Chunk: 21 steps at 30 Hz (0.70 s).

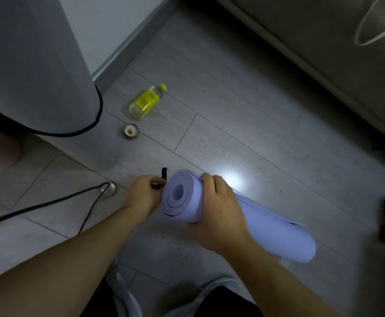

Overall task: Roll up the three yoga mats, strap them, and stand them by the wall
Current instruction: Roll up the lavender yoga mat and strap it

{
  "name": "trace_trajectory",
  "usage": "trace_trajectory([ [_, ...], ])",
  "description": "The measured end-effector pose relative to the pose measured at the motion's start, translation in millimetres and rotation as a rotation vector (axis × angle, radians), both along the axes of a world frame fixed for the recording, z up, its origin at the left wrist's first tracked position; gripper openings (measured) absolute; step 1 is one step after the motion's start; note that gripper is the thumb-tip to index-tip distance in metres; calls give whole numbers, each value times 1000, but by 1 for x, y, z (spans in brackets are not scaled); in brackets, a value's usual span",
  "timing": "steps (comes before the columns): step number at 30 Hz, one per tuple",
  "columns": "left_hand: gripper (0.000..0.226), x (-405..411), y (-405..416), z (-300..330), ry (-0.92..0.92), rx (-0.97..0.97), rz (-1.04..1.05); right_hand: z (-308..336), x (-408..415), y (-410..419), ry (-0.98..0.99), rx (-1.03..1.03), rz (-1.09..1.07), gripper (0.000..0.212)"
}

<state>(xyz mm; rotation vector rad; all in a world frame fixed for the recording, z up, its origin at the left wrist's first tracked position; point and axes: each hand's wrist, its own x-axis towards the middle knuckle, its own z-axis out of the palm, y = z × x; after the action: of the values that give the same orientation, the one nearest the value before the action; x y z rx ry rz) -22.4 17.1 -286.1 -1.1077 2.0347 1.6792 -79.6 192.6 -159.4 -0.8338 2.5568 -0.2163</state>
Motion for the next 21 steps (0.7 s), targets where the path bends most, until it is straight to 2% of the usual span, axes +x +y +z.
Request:
trace_trajectory([
  [4, 15, -34, 0, 88, 177, 79, 87, 50, -17, 17, 33, -231, -156, 85],
  [10, 25, -66, -2, 244, 445, 94, 122, 180, -20, 29, 59, -529, -295, 100],
  [13, 39, -61, 1, 324, 584, 72, 76, 240, -5, 41, 14, -706, -396, 101],
  [15, 49, -49, 2, 356, 612, 110, 50, 263, 10, 50, 0, -808, -444, 105],
  [18, 50, -24, 12, 406, 631, 141, -61, 291, 35, 71, 11, -962, -512, 109],
  [21, 50, 2, 29, 447, 607, 80, -195, 308, 56, 87, 5, -1065, -530, 107],
])
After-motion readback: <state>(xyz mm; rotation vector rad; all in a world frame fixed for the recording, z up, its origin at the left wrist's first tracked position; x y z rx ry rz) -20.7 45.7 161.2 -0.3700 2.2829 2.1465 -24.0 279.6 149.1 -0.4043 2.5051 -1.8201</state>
